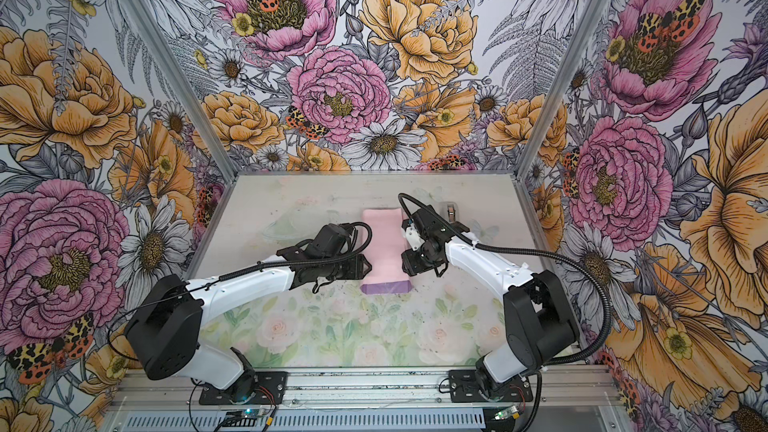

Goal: Wrap the gift box in paper

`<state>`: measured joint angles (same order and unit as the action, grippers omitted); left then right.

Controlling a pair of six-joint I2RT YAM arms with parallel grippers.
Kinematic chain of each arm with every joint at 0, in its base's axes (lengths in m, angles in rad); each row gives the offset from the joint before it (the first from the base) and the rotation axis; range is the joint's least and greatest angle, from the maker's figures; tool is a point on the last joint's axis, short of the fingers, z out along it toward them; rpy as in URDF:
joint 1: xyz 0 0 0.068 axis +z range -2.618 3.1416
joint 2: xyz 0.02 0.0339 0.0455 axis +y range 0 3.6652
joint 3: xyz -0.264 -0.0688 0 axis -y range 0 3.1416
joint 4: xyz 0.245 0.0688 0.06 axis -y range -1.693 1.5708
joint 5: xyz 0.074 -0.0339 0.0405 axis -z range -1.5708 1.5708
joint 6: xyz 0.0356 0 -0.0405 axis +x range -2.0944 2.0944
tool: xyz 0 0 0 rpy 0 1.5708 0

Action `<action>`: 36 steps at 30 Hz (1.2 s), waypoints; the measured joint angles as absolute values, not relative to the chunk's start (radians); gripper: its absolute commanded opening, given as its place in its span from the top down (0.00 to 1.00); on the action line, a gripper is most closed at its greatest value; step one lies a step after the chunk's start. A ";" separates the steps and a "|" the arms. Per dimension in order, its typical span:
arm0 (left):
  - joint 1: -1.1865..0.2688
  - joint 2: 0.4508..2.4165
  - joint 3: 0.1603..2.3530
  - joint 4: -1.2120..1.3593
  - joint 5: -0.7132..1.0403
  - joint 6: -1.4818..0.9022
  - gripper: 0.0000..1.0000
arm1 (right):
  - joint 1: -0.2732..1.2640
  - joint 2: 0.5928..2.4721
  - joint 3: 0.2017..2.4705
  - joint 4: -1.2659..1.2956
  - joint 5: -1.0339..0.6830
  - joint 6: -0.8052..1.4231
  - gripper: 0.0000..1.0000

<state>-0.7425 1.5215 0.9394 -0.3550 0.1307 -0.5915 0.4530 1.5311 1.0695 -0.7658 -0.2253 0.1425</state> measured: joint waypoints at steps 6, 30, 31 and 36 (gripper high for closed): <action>-0.754 1.557 0.934 -0.351 0.109 -0.591 0.50 | 0.453 1.531 1.048 -0.732 -0.223 0.168 0.48; -0.781 1.599 0.934 -0.337 -0.018 -0.561 0.57 | 0.452 1.533 0.945 -0.598 -0.176 0.281 0.52; -0.781 1.599 0.933 -0.333 -0.022 -0.557 0.56 | 0.452 1.533 0.940 -0.588 -0.175 0.285 0.53; -0.784 1.599 0.930 -0.309 -0.047 -0.528 0.46 | 0.452 1.533 0.917 -0.531 -0.176 0.315 0.54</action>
<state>-0.7837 1.5993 0.9302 -0.3088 -0.0471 -0.5282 0.4522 1.5330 0.9169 -0.5312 -0.1761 0.3149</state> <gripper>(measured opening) 0.493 0.466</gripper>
